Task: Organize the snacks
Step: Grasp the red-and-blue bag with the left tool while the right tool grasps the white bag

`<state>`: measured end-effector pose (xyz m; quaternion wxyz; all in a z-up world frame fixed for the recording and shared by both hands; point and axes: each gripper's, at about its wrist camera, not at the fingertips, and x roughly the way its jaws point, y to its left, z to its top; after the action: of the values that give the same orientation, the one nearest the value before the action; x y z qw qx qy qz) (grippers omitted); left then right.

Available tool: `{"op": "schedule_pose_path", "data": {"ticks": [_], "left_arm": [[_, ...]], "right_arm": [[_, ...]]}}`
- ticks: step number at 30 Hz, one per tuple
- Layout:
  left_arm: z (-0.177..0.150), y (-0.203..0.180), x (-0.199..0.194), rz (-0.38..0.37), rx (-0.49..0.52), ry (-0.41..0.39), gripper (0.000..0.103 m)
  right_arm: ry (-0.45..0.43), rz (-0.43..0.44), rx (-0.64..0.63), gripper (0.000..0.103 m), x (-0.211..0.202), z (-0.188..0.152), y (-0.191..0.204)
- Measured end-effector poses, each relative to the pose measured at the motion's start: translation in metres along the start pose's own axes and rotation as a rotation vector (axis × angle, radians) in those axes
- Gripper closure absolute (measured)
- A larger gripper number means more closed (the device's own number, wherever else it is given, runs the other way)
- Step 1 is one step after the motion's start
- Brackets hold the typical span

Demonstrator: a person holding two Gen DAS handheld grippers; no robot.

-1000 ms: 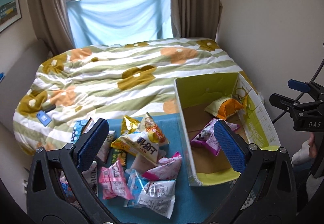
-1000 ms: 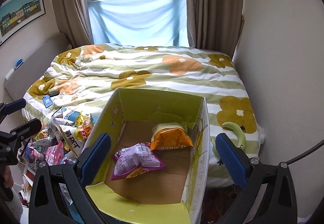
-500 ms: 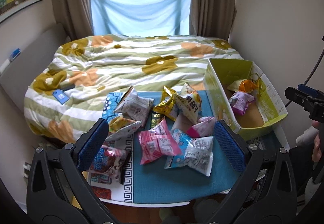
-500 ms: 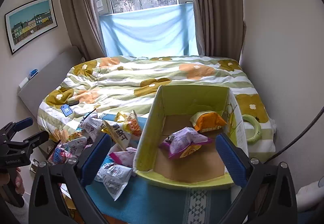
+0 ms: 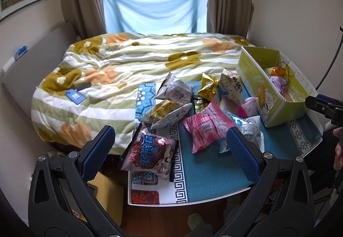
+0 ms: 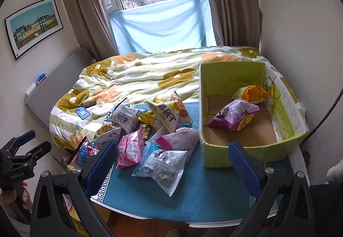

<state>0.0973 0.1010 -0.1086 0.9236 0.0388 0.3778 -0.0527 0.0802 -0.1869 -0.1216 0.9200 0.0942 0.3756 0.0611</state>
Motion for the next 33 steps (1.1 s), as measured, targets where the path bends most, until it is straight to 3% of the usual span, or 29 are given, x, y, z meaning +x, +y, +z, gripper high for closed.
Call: {"op": "schedule_pose_path", "data": {"ticks": [8,14,21,27,33], "left_arm": [[-0.032,0.03,0.071,0.029,0.021,0.085,0.0],[-0.057,0.019,0.121,0.117,0.172,0.098,0.0],[-0.063,0.017,0.168,0.186,0.22,0.171,0.0],[-0.063,0.016,0.185,0.148,0.217,0.208,0.001],[-0.061,0.02,0.186,0.109,0.181,0.237,0.011]], "right_arm": [[0.109,0.019,0.037,0.0,0.058,-0.04,0.017],[0.206,0.01,0.009,0.0,0.11,-0.064,0.024],[0.256,0.022,0.028,0.0,0.145,-0.074,0.024],[0.281,0.032,0.02,0.0,0.167,-0.075,0.025],[0.298,0.028,0.023,0.0,0.181,-0.075,0.019]]}}
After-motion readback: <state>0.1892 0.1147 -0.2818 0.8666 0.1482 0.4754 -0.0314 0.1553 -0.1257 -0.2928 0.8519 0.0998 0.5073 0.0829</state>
